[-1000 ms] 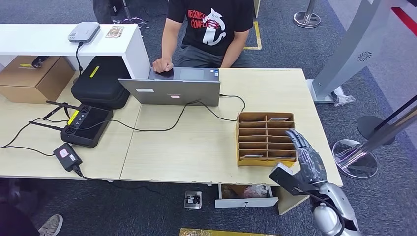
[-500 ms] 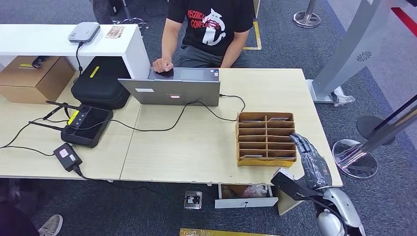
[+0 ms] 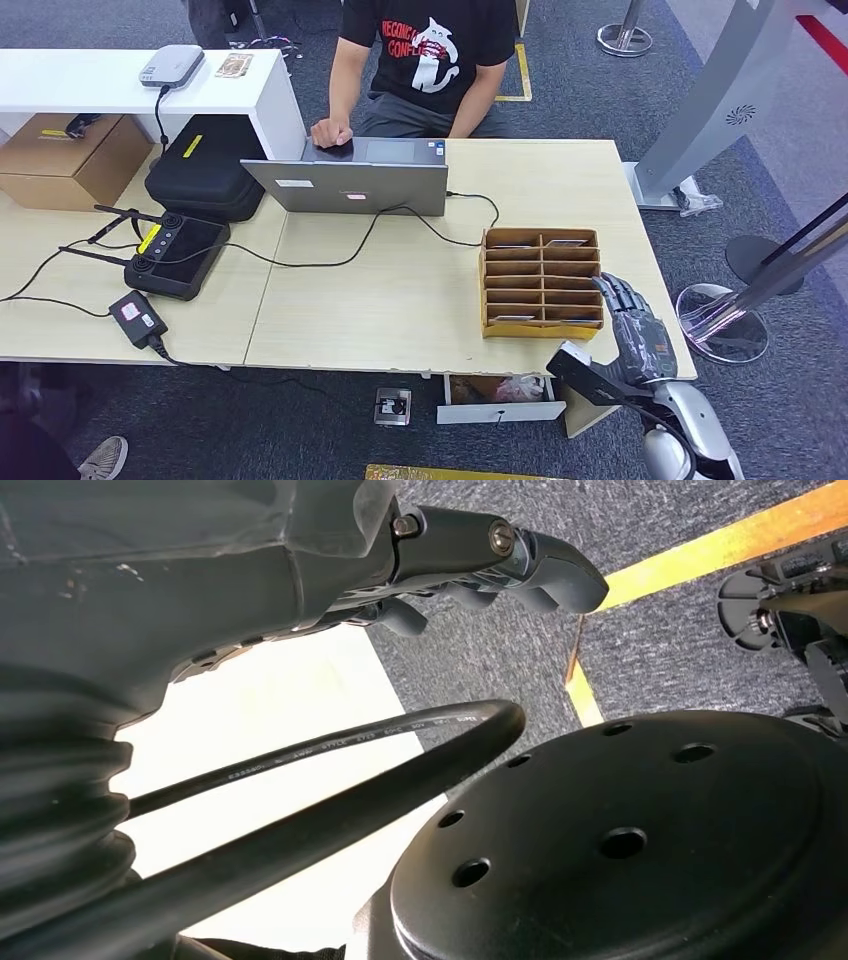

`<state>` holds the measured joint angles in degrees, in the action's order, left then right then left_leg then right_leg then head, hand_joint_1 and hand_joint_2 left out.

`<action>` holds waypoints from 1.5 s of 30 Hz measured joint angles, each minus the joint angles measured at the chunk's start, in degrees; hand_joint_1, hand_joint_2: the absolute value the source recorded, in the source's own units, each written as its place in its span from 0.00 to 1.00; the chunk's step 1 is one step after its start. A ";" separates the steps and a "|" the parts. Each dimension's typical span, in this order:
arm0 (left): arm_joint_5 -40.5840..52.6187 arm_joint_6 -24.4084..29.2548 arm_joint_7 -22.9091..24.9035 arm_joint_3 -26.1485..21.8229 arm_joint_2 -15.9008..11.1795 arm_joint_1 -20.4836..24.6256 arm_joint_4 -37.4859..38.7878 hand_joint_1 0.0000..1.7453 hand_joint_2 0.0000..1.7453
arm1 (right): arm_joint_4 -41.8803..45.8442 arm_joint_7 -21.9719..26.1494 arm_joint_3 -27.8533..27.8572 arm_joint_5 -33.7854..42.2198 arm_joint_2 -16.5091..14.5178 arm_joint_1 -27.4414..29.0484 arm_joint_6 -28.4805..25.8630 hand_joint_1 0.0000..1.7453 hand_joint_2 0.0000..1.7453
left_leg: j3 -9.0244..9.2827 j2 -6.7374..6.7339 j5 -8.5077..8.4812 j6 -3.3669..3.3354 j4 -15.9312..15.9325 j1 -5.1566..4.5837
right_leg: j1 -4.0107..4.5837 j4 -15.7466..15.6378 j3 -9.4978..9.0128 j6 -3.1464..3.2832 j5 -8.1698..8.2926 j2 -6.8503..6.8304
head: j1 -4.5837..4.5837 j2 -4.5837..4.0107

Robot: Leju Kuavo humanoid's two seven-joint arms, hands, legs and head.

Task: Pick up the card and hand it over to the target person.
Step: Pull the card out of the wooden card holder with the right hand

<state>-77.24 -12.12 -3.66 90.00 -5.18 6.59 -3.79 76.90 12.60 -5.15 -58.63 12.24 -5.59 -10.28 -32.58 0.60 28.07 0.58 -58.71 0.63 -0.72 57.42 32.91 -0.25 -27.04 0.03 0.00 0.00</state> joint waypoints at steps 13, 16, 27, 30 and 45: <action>0.03 0.06 0.04 -0.02 0.00 0.09 0.01 0.00 1.00 | 1.01 -0.10 0.41 -0.16 -0.18 0.55 -0.20 0.22 1.00 | 0.00 0.01 -0.01 0.00 0.00 -0.01 | 0.00 0.00 0.00 0.00 0.00 -0.01 | 0.00 0.00; -0.30 0.13 0.00 -0.07 0.16 0.07 0.18 0.00 1.00 | 3.01 -0.03 1.14 -0.03 -0.55 1.68 -0.49 0.77 1.00 | 0.03 0.01 -0.01 0.00 0.04 0.00 | 0.01 -0.04 -0.04 0.01 0.01 -0.03 | 0.00 0.00; -1.06 -0.04 -0.21 0.00 0.12 -0.22 0.25 0.00 1.00 | 5.23 0.52 3.11 0.48 -0.31 4.01 -0.93 0.75 1.00 | 0.03 0.05 -0.01 -0.01 0.02 -0.01 | 0.00 -0.02 -0.03 0.00 -0.01 -0.06 | 0.00 0.00; -1.13 -0.07 -0.29 0.00 0.15 -0.31 0.25 0.00 1.00 | 5.36 0.63 3.29 0.50 -0.26 4.06 -0.98 0.73 1.00 | 0.01 0.03 -0.01 -0.01 0.01 -0.01 | -0.01 -0.01 -0.01 0.00 -0.01 -0.04 | 0.00 0.00; -0.05 -0.01 0.00 -0.09 -0.28 0.05 -0.26 0.00 1.00 | 7.43 0.84 4.92 0.77 -0.73 5.77 -1.88 0.82 1.00 | 0.04 0.03 -0.01 0.00 0.04 -0.01 | 0.00 -0.04 -0.04 0.01 0.00 -0.04 | 0.00 0.00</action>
<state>-77.29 -12.13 -3.66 89.91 -5.46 6.64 -4.05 84.33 13.44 -0.23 -57.86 11.51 0.18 -12.16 -32.54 0.63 28.05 0.57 -58.68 0.63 -0.72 57.39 32.88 -0.24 -27.04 -0.01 0.00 0.00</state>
